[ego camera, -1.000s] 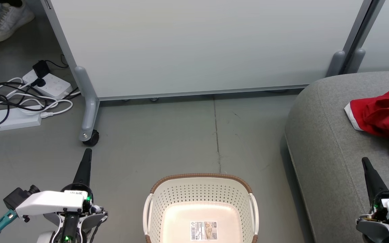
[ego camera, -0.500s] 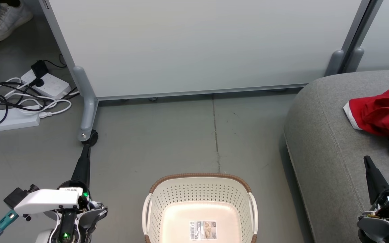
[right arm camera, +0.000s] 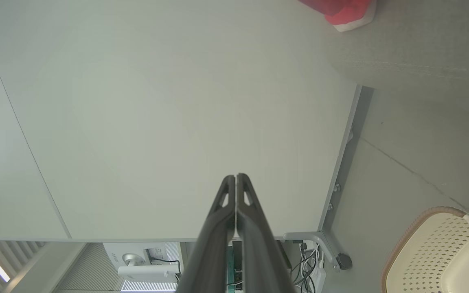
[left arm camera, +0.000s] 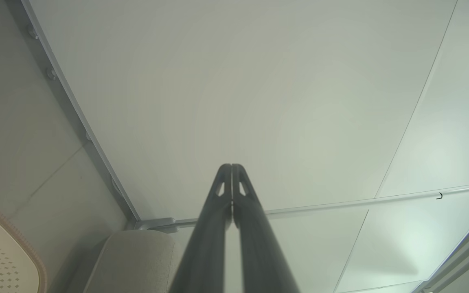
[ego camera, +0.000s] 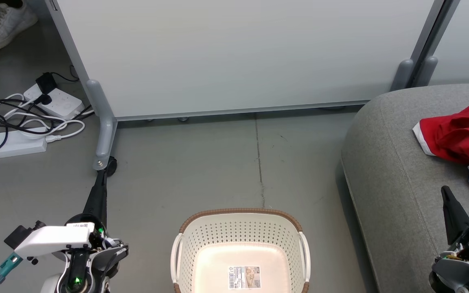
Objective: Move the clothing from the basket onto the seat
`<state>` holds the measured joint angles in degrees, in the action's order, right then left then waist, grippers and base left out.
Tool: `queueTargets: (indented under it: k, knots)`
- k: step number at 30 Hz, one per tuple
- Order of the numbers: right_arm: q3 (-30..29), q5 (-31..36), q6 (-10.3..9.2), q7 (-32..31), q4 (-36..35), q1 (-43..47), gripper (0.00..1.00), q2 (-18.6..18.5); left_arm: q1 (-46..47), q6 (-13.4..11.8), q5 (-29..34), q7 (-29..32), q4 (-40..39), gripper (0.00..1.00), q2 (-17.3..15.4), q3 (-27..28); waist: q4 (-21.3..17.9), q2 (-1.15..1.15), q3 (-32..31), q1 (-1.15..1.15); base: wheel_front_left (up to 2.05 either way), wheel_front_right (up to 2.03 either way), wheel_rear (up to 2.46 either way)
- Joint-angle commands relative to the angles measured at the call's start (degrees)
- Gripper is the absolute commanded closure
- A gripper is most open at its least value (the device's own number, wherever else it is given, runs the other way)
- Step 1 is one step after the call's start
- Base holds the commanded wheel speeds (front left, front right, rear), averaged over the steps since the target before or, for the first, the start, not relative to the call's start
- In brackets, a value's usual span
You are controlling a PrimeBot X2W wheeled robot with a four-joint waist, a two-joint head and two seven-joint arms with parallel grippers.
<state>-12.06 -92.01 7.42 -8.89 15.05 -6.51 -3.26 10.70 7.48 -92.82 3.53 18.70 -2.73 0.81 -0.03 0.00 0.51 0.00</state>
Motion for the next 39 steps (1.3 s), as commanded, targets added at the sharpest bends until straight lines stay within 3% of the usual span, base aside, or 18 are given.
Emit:
queueTargets:
  k: [1, 39]
  knots:
    - [-0.07, -0.21, 0.12, -0.26, -0.13, -0.53, 1.00, -0.12, 0.55, 0.27, -0.08, 0.25, 0.06, 1.00, -0.13, 0.23, 0.00, 0.00, 0.00, 0.00, 0.00, 0.00, 0.00]
    - [-0.47, 0.27, 0.12, -0.59, -0.11, -0.62, 1.00, 0.11, 0.54, 0.27, -0.25, 0.09, 0.01, 1.00, -0.12, 0.03, 0.00, 0.00, 0.00, 0.00, 0.00, 0.00, 0.00]
